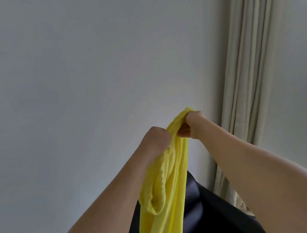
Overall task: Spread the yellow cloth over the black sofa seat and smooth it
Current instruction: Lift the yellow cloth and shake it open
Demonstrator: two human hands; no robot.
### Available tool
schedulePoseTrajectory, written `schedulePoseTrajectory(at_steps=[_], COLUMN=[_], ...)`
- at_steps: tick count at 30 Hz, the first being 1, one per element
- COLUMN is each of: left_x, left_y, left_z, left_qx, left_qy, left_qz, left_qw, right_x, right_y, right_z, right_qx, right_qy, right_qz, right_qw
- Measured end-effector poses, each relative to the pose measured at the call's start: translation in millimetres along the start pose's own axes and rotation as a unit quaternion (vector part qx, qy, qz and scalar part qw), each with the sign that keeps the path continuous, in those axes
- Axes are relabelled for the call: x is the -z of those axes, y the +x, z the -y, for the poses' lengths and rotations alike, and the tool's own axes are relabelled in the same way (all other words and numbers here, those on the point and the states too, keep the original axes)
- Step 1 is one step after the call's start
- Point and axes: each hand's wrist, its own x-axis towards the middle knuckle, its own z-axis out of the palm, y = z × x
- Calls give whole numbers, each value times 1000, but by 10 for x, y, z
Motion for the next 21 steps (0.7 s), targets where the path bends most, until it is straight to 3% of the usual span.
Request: schedulePoseTrajectory(at_steps=[3, 6, 10, 13, 21], left_x=[226, 449, 747, 1032, 1701], left_y=[-88, -186, -227, -282, -546], left_z=[-217, -282, -259, -218, -362], left_qx=[49, 39, -72, -121, -54], left_qy=[-148, -255, -110, 27, 162], left_qz=[23, 11, -67, -135, -161], left_qw=[988, 966, 989, 983, 972], right_x=[-119, -309, -586, -768, -1201], right_y=[-118, -215, -410, -526, -865], right_z=[261, 527, 851, 1043, 1471], right_qx=[23, 50, 94, 122, 142], right_qy=[72, 106, 140, 177, 254], right_qz=[19, 34, 54, 50, 66], right_qw=[997, 993, 984, 975, 954])
